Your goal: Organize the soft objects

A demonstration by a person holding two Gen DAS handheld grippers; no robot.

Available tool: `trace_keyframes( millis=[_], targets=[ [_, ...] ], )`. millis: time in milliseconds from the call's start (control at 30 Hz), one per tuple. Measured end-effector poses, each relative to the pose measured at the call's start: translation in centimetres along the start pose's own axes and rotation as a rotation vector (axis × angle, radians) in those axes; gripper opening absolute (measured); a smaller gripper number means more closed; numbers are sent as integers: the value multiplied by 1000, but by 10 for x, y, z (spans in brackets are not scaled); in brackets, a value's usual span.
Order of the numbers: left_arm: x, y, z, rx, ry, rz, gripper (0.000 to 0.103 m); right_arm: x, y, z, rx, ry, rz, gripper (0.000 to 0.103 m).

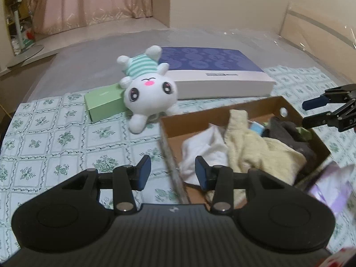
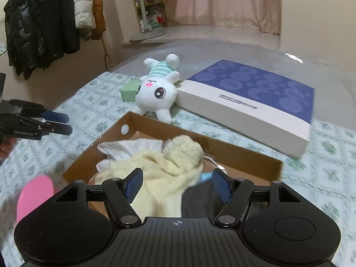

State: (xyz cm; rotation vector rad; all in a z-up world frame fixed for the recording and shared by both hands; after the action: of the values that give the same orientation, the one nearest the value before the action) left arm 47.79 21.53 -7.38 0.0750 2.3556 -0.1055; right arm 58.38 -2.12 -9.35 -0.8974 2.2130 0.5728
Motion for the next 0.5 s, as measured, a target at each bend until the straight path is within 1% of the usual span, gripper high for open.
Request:
trace_keyframes(
  millis=[133, 200, 300, 500],
  targets=[
    [0, -18, -17, 19, 7, 17, 40, 16, 5, -31, 54, -4, -31, 69],
    [1, -27, -27, 32, 14, 17, 41, 24, 9, -46, 61, -12, -47, 69],
    [3, -37, -41, 31, 23, 19, 41, 32, 16, -64, 62, -21, -49, 69],
    [11, -60, -76, 23, 11, 51, 41, 44, 31, -102, 75, -57, -37, 69]
  ],
)
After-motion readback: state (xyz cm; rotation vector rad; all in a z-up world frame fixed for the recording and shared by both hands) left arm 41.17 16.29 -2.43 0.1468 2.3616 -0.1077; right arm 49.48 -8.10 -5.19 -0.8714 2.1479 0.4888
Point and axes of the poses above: each gripper's, at about its wrist camera, not at the fingertips, and z roughly the way its jaws point, y to its left, x to its underside, the point moved 9 cm from there along z, roughly the way its jaws point, and after that the axes turned 4 degrees about x, right-handed, at the moved point
